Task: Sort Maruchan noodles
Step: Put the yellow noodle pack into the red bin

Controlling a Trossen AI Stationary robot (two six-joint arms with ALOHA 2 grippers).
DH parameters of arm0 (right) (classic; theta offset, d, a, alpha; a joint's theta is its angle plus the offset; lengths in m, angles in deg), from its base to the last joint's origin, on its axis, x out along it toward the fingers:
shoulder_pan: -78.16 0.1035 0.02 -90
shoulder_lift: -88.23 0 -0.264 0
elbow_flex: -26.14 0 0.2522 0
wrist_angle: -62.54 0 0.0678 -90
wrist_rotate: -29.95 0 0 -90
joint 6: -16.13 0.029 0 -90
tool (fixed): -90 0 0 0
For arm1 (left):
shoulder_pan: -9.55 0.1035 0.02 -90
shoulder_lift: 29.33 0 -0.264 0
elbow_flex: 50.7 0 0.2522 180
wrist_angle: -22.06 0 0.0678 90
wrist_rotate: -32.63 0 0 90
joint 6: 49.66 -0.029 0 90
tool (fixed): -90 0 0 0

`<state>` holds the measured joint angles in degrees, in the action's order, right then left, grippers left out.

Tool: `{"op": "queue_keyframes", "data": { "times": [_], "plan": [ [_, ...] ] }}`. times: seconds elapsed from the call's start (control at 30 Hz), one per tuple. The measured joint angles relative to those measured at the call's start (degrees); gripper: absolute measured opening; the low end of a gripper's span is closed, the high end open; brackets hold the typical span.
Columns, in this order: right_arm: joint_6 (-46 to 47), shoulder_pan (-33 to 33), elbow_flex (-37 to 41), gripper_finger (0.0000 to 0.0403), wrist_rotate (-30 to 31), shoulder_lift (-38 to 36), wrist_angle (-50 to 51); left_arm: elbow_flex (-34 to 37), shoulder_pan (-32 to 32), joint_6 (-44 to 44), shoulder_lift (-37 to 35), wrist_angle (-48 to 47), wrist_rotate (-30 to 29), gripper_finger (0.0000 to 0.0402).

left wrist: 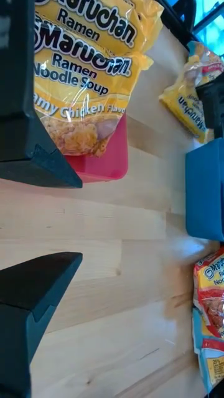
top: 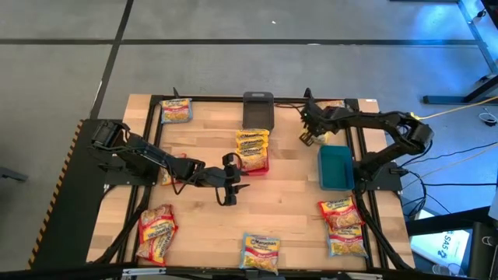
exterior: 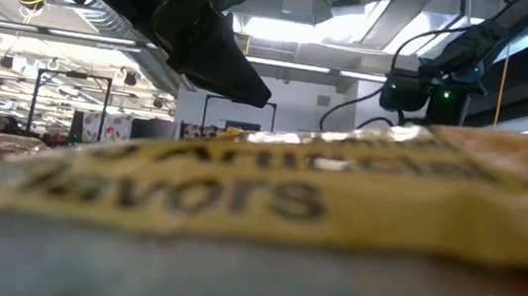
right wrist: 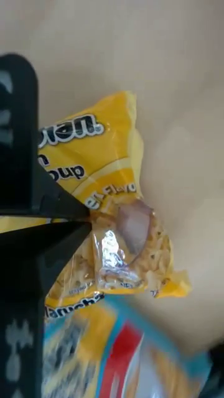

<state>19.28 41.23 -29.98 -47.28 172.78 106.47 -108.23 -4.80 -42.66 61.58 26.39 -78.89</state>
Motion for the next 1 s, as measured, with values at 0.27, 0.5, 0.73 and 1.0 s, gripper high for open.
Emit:
{"op": "queue_keyframes", "data": {
  "times": [0.27, 0.5, 0.73, 1.0],
  "plan": [
    [1.2, 9.7, -0.1, 0.0012, -5.8, -0.2, -0.7, 0.0, -0.1, 0.1, 0.0, 1.6, 0.0, 0.0172],
    [2.9, 21.6, -0.1, 0.0012, -7.8, -0.2, -0.8, 0.0, -1.1, 0.2, 0.0, 2.0, 0.1, 0.0172],
    [9.2, 33.7, 0.0, 0.0012, -8.2, -0.1, -2.4, 0.0, -1.3, 0.4, 0.0, 2.2, 0.2, 0.0172],
    [12.0, 46.0, 0.2, 0.0012, -8.7, 0.1, -8.8, 0.0, -3.7, 1.9, 0.0, 2.6, 0.2, 0.0170]
  ]
}}
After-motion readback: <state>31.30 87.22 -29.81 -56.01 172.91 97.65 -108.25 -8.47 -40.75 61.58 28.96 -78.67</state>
